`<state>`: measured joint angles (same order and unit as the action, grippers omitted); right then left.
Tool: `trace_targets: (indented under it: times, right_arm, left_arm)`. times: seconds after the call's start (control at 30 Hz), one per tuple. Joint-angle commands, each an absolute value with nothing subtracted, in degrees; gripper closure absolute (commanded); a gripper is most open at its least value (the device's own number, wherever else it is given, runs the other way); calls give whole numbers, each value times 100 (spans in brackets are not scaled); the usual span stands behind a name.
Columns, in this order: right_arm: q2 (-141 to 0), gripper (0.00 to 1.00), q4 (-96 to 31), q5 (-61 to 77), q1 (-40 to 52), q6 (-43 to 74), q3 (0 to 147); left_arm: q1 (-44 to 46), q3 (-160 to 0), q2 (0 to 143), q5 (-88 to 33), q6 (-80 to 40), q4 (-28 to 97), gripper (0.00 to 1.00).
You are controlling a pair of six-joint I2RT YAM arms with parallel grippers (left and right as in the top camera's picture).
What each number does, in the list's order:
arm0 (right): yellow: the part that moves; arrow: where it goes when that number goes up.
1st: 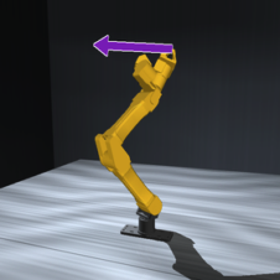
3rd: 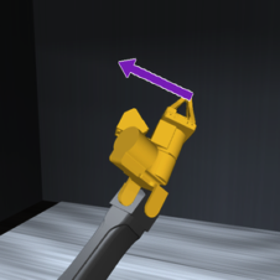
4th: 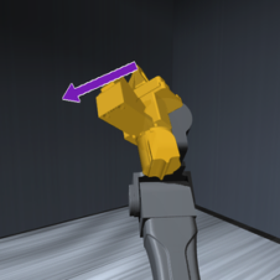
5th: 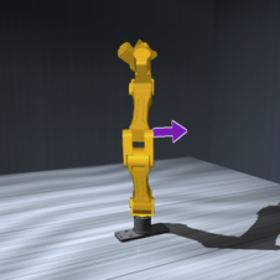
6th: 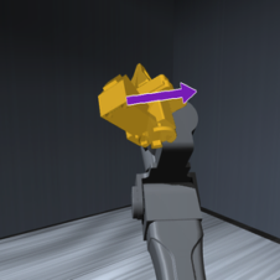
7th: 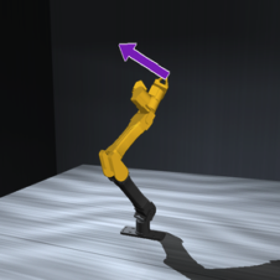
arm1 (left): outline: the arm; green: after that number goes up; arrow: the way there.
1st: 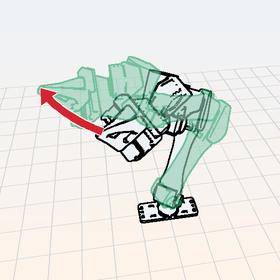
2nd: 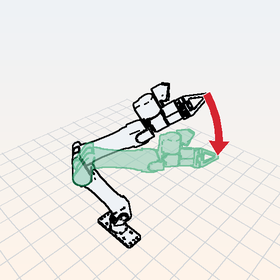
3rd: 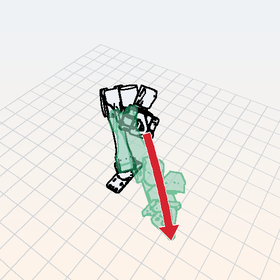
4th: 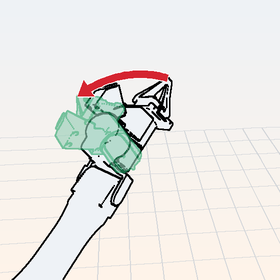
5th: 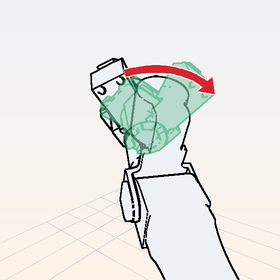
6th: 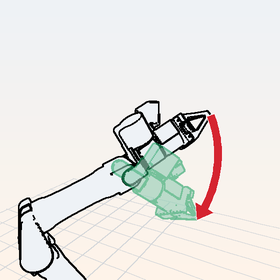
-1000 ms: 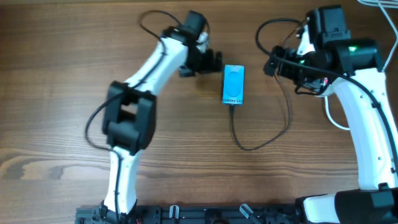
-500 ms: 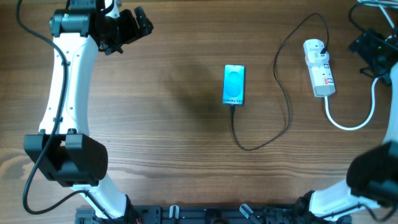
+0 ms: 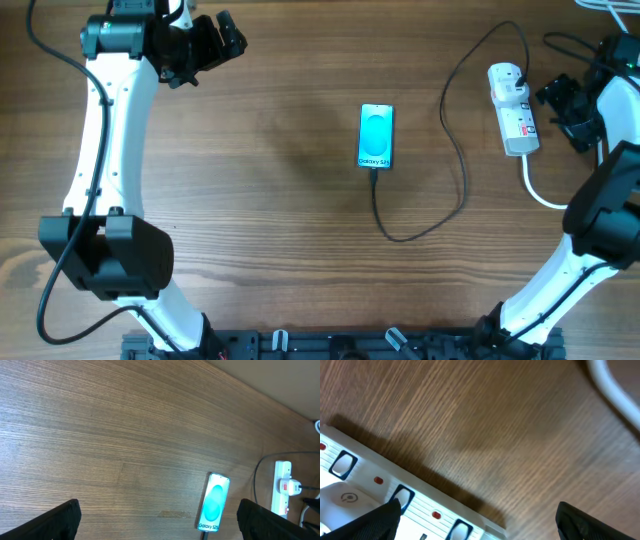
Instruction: Plug charger to phone and switch on socket
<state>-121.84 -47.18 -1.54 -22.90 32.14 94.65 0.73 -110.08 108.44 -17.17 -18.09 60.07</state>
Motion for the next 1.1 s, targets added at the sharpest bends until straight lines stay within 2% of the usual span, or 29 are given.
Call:
trace_targets:
  times: [0.0, 0.23, 0.9, 1.07]
  right_arm:
    - [-12409, 0, -4630, 8, -2119, 3433, 9504]
    - [-12442, 0, -4635, -602, -1892, 3791, 9437]
    - [-12623, 0, -4541, -639, -1881, 3734, 9404]
    - [-12623, 1, -4567, -198, -1881, 3299, 9404]
  left_arm:
    - [51, -10980, 10881, -1682, -1710, 6010, 0]
    - [51, -10980, 10881, -1682, -1710, 6010, 0]
    - [51, -10980, 10881, -1682, -1710, 6010, 0]
    - [51, -10980, 10881, -1682, -1710, 6010, 0]
